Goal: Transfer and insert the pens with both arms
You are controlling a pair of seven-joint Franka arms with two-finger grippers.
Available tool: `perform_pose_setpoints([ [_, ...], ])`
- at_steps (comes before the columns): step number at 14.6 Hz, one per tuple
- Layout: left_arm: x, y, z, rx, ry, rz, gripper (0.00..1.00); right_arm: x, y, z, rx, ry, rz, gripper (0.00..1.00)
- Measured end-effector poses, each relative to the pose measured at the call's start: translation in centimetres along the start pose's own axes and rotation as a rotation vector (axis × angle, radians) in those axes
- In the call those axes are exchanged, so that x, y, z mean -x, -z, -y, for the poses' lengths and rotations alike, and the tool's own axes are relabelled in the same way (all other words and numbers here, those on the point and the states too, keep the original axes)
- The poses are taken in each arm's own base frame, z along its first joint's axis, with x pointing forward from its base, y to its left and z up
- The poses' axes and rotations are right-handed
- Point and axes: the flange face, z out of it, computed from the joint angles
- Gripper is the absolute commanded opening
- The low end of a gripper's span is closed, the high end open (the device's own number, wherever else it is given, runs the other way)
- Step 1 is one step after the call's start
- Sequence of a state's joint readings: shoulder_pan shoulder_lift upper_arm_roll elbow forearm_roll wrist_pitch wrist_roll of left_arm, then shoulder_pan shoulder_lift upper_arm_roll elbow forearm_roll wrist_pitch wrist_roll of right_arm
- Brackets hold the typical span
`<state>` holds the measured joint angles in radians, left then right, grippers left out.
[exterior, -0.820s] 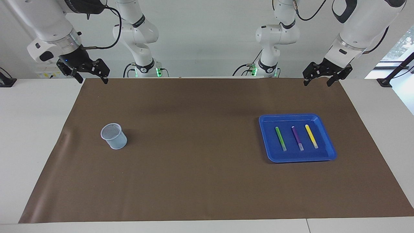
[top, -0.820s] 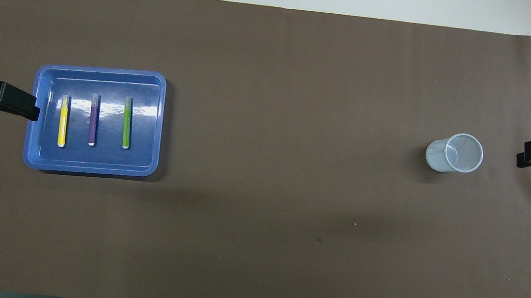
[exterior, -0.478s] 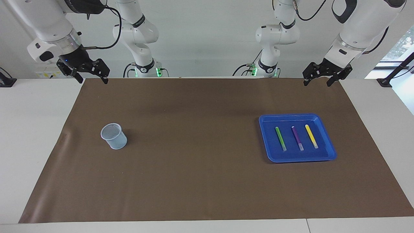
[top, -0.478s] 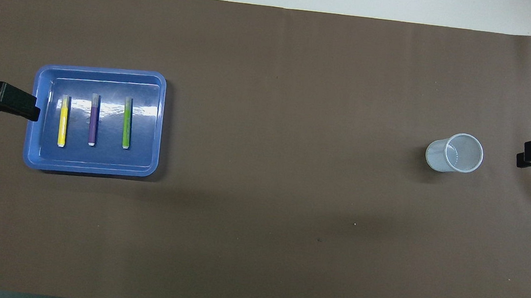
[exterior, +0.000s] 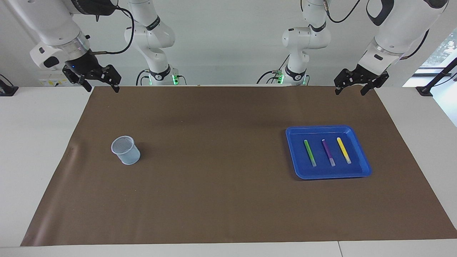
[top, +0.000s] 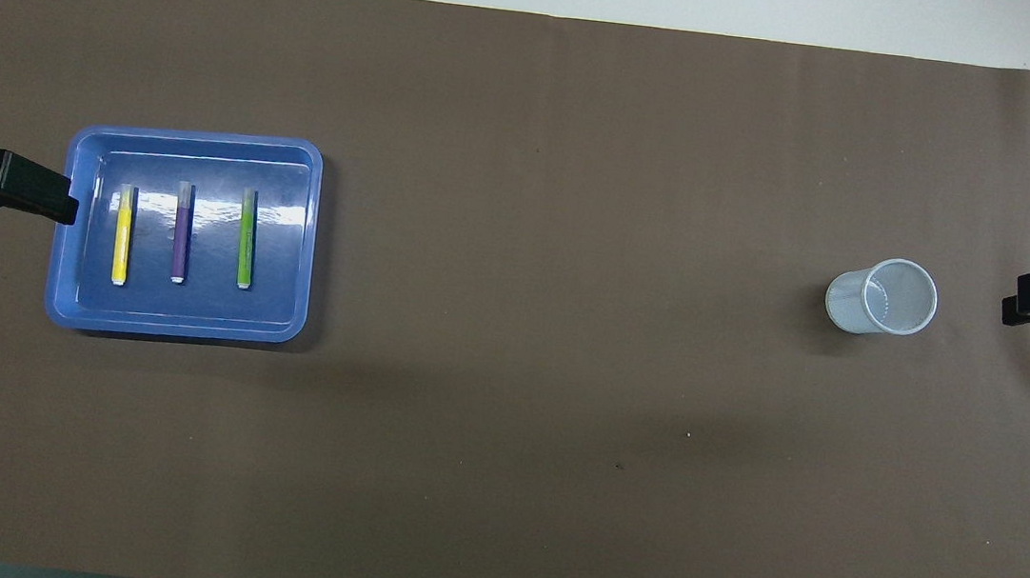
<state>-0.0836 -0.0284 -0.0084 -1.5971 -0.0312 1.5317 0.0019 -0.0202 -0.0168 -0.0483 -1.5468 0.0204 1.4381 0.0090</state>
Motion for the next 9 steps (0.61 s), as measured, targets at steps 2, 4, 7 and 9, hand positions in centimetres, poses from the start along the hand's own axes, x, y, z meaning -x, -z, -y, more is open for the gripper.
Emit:
perform_pose_setpoints([
  [2,-0.7,-0.8,0.0,0.0,-0.001,-0.02,1.0,0.0,0.0,0.0,-0.021,-0.002,0.0,1.0],
  [4,-2.1,-2.6,-0.1,0.0,-0.002,-0.043,1.0,0.0,-0.1,-0.4,-0.066,-0.012,0.004,1.0],
  [7,-4.0,-7.4,-0.6,0.0,-0.01,-0.06,1.0,0.0,-0.2,-1.2,-0.142,-0.034,0.007,1.0],
  [9,-5.4,-11.0,-1.8,0.0,-0.03,-0.061,1.0,0.0,-0.3,-0.8,-0.156,-0.029,0.01,1.0],
])
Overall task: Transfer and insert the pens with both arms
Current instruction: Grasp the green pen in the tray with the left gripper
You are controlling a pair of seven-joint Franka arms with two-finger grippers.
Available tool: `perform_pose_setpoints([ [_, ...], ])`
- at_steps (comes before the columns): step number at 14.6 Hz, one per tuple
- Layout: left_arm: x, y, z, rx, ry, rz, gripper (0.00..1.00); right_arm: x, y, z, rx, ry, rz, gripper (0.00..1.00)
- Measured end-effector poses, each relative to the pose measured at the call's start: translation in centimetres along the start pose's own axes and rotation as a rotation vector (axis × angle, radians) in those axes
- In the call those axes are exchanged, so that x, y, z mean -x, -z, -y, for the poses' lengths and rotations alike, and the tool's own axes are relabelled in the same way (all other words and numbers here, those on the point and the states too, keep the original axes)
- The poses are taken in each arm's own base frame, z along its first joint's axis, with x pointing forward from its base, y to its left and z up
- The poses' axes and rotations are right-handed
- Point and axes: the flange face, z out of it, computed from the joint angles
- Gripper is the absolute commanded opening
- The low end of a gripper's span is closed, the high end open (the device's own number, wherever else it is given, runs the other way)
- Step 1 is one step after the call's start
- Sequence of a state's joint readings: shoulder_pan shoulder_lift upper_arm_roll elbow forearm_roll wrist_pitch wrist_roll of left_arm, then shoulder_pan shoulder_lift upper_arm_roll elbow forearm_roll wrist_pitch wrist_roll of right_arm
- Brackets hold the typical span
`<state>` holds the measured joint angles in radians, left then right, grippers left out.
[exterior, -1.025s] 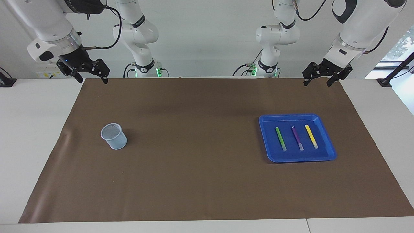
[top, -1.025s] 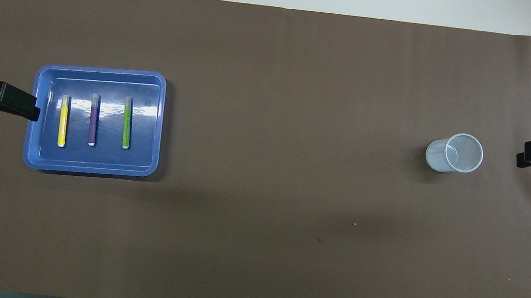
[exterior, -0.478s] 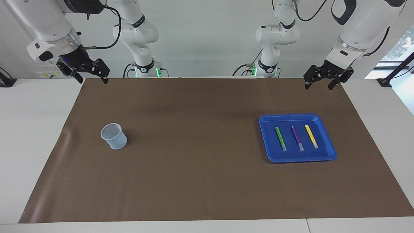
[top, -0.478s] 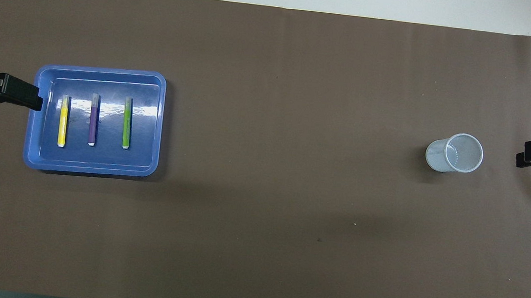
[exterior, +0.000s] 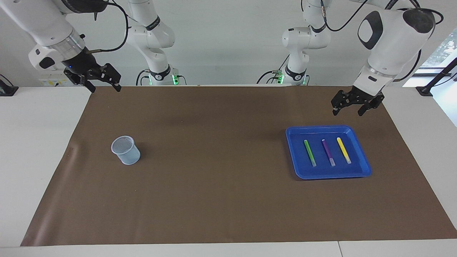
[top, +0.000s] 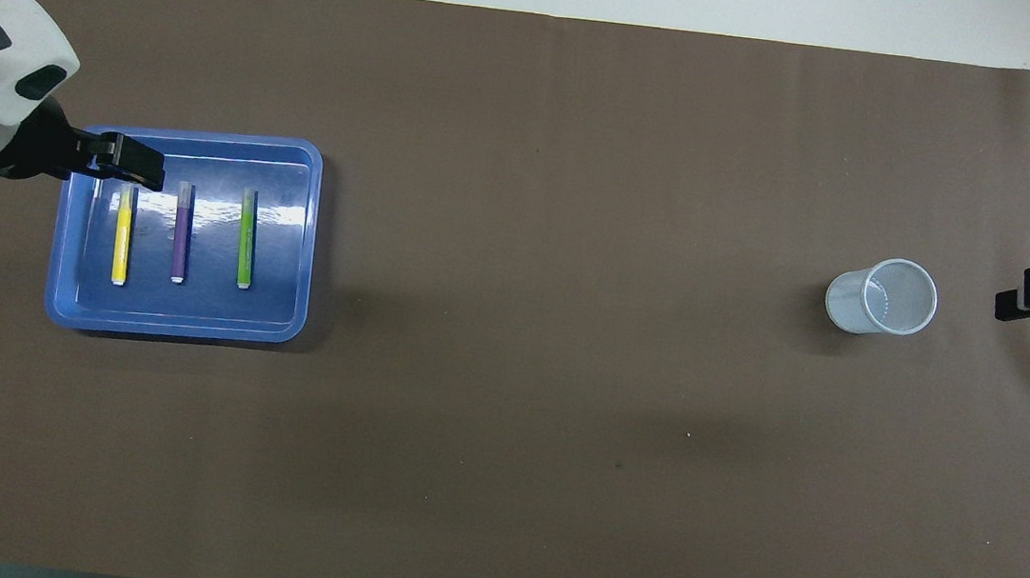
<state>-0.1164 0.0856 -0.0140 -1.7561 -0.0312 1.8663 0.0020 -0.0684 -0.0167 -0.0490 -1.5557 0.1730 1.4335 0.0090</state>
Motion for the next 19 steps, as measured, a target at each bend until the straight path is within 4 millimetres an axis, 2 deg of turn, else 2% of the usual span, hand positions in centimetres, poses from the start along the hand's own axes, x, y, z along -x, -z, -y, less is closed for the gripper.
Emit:
perform_pose_setpoints([
  [3,-1.9,-5.1,-1.6,0.001,-0.025,-0.004,1.0,0.3,-1.0,0.9,0.0,0.019,0.034,1.0],
  [6,-2.7,-9.3,-1.6,0.0,-0.024,-0.027,0.99,0.7,-2.1,1.6,-0.06,0.038,0.063,1.0],
  [11,-1.6,-15.5,-1.0,-0.004,-0.015,-0.041,0.95,1.1,-2.2,2.5,-0.156,0.046,0.068,1.0],
  [16,-1.1,-20.1,-1.0,-0.005,-0.016,-0.014,0.91,1.7,-3.6,3.0,-0.277,0.036,0.078,1.0],
  [18,-0.7,-21.2,-0.9,-0.005,-0.015,-0.018,0.8,2.0,-4.0,2.7,-0.307,0.022,0.077,1.0],
  [19,-0.5,-21.5,-0.9,-0.006,-0.015,-0.019,0.53,2.1,-4.2,2.5,-0.329,0.013,0.074,1.0],
])
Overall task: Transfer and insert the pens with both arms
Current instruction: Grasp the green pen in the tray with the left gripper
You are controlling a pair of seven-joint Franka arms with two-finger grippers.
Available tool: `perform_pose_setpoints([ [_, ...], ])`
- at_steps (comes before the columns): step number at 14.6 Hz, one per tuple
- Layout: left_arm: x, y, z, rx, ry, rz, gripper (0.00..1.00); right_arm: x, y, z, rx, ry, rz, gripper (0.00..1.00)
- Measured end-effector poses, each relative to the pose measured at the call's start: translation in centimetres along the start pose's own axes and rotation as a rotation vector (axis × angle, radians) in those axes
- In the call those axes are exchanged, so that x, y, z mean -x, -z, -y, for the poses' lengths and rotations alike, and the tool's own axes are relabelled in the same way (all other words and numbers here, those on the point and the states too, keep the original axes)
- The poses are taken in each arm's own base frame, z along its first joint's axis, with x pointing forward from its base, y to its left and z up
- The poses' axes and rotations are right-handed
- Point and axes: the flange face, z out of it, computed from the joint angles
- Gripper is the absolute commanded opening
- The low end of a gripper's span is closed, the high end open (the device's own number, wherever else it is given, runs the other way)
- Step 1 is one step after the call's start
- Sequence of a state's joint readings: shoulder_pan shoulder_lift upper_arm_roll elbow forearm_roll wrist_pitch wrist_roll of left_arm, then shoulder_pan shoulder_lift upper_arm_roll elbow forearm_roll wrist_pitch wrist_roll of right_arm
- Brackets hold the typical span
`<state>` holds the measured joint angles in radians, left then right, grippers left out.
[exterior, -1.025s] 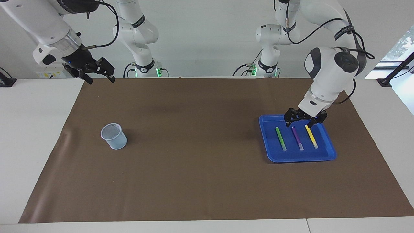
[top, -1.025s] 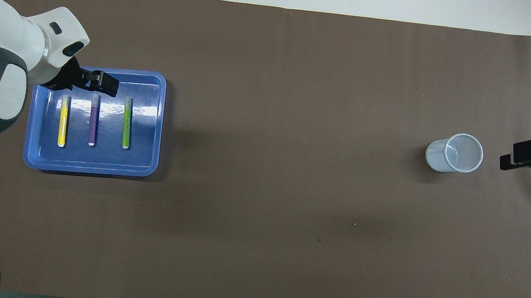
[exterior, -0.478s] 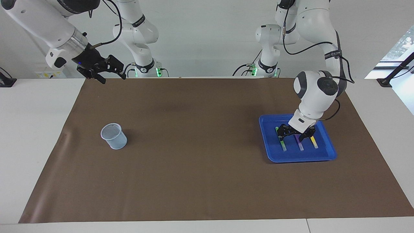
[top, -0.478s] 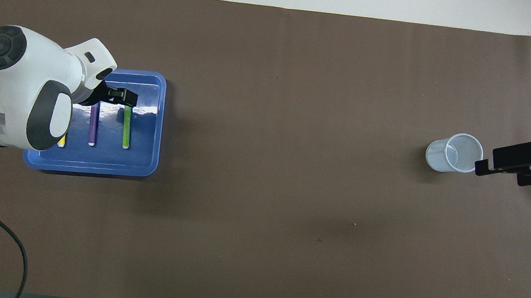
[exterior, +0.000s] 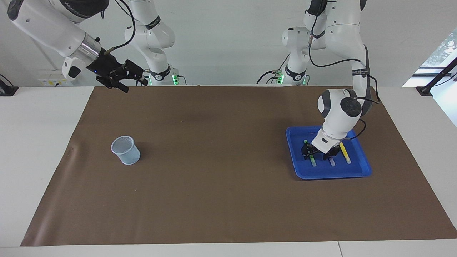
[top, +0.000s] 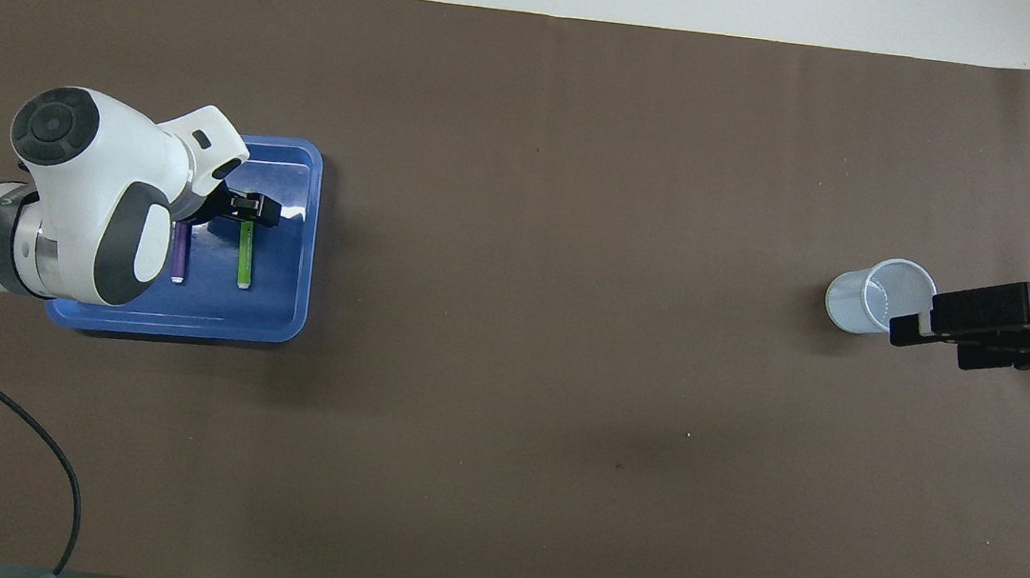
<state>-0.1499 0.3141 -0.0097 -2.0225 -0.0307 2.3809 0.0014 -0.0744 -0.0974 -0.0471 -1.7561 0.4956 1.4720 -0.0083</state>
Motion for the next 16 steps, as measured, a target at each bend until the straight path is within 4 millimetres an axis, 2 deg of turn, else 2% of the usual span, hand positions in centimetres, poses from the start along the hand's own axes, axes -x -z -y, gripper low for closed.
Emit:
perform_pose_setpoints([
  [1,0.1,-0.1,0.0,0.0,0.0,0.0,0.16,0.2,-0.2,-0.3,-0.026,-0.01,-0.005,1.0],
  [2,0.0,0.0,0.0,0.0,0.0,-0.002,0.0,0.3,-0.4,-0.6,-0.052,-0.02,-0.01,1.0],
  [7,-0.1,0.6,0.0,0.0,0.0,-0.014,0.0,1.4,-2.2,-1.2,-0.197,-0.08,-0.008,1.0],
  [11,0.0,1.3,0.3,-0.001,0.006,-0.002,0.0,1.4,-2.4,-0.7,-0.265,-0.152,-0.021,1.0],
  [13,0.0,4.1,0.7,-0.002,0.046,0.006,0.0,1.2,-3.4,-0.5,-0.305,-0.175,-0.009,1.0],
  [16,0.4,9.6,0.2,0.0,0.201,0.005,0.0,0.3,-6.9,0.7,-0.355,-0.191,0.006,1.0],
])
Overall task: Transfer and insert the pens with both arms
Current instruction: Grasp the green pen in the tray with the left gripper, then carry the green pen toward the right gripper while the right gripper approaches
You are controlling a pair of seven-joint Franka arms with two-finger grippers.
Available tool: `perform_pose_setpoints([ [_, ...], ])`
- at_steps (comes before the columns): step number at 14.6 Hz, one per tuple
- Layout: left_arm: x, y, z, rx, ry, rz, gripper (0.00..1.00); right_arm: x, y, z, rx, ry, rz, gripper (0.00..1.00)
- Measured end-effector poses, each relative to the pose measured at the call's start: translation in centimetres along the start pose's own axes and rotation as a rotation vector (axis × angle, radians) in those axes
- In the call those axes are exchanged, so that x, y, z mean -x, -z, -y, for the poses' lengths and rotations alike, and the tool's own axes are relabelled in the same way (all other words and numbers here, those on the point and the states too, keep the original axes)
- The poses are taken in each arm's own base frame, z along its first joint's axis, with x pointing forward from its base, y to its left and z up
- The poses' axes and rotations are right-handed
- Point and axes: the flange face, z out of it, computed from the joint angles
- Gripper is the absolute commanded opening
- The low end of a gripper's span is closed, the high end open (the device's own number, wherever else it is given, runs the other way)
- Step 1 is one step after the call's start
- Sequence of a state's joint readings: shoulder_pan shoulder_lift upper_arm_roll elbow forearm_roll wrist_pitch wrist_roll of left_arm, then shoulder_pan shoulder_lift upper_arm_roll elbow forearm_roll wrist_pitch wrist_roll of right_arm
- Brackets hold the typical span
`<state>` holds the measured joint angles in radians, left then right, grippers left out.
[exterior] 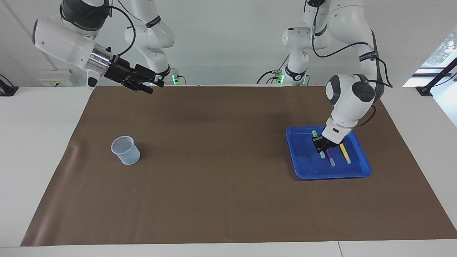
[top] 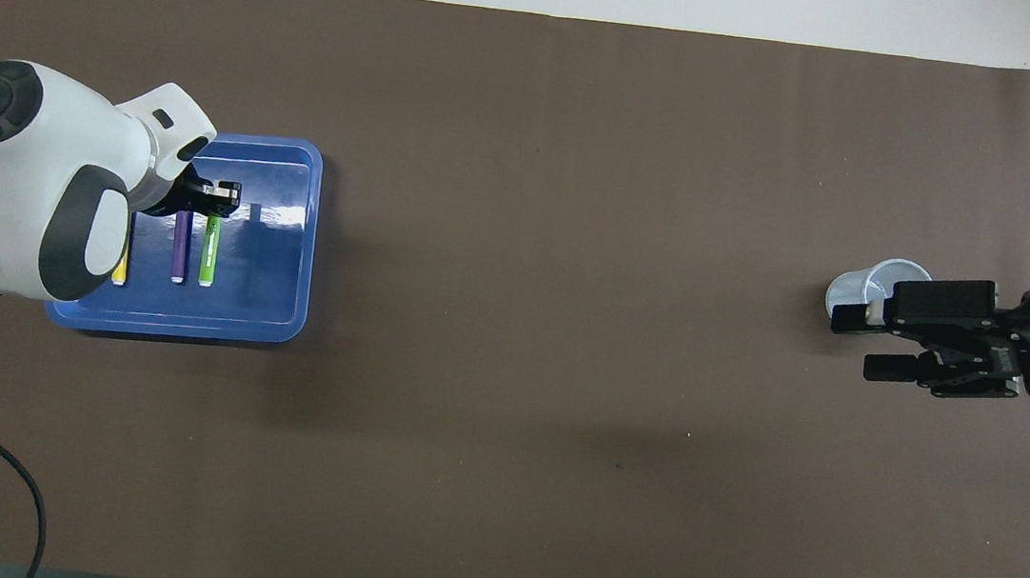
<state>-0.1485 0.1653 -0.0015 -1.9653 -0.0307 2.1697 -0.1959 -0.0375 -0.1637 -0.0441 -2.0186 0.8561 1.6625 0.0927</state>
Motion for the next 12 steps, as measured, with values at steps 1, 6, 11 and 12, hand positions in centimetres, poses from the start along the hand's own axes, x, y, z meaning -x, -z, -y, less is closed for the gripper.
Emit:
perform_pose_setpoints([
  [1,0.3,1.5,-0.5,0.001,0.056,0.008,0.0,-0.3,-1.5,0.2,-0.015,-0.007,0.005,1.0],
  [6,1.5,5.3,-7.7,0.076,0.401,0.056,0.0,-1.0,-7.0,-0.2,-0.086,-0.064,0.0,1.0],
  [11,2.8,6.4,-15.7,0.257,0.831,0.098,0.0,-0.3,-11.3,0.9,-0.128,-0.08,-0.027,1.0],
  [12,3.3,6.3,-17.4,0.284,0.895,0.106,0.0,-0.2,-11.8,1.0,-0.126,-0.079,-0.032,1.0],
])
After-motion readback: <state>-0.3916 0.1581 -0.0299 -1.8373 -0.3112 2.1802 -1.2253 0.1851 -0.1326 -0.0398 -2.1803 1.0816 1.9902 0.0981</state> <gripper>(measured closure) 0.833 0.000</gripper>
